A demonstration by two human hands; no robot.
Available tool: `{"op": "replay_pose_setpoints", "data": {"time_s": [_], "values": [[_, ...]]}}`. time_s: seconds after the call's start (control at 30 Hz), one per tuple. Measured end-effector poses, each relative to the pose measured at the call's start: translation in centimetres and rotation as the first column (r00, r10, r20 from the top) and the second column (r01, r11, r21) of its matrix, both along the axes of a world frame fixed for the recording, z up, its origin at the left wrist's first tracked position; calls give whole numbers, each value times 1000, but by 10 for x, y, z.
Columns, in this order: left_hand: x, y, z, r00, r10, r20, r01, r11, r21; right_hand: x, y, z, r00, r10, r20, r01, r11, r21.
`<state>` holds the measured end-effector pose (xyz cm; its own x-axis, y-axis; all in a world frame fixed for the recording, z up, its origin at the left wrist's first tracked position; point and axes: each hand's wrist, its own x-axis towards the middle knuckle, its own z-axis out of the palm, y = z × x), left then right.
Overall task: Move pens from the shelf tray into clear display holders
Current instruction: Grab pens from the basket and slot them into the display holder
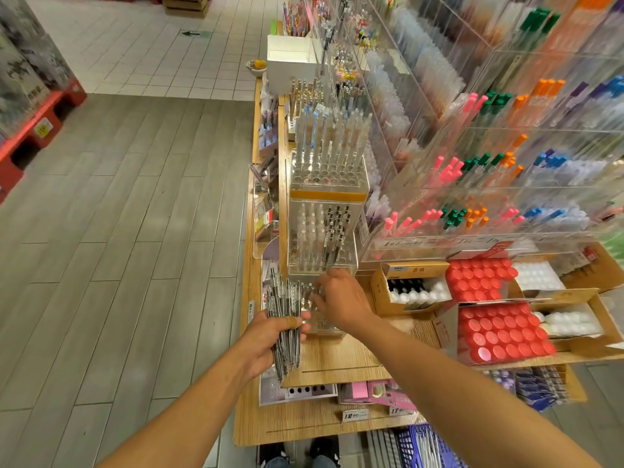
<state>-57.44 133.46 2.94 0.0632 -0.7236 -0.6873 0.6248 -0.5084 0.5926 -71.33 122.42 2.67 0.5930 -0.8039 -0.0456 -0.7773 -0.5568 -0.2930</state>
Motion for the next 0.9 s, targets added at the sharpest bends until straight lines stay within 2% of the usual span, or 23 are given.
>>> {"op": "replay_pose_setpoints", "data": {"time_s": [0.03,0.07,0.13,0.17,0.37,0.47,0.63,0.73,0.9], "values": [[-1,0,0,1000,0,-2,0,1000,-3,1,2,4,997,-43,64,40,997,59],[-1,0,1,1000,-6,-3,6,1000,-6,3,3,10,984,-103,143,75,980,183],[-3,0,2,1000,-20,-12,19,1000,-18,7,5,20,930,-236,282,63,858,510],[-4,1,3,1000,-21,-21,20,999,-25,8,6,24,907,-282,314,30,785,619],[-8,3,6,998,-29,-47,28,999,-29,0,6,37,843,-424,332,-30,578,816],[-7,3,7,999,6,-38,-6,1000,12,-5,0,45,805,-464,370,-22,600,800],[-2,2,0,988,156,-9,-154,984,86,-13,-7,56,760,-399,513,16,801,598],[4,5,-5,986,163,46,-168,977,130,-15,-9,54,815,-283,505,41,899,437],[7,11,-12,985,162,54,-169,976,141,-16,-9,33,925,-74,373,-43,955,295]]}}
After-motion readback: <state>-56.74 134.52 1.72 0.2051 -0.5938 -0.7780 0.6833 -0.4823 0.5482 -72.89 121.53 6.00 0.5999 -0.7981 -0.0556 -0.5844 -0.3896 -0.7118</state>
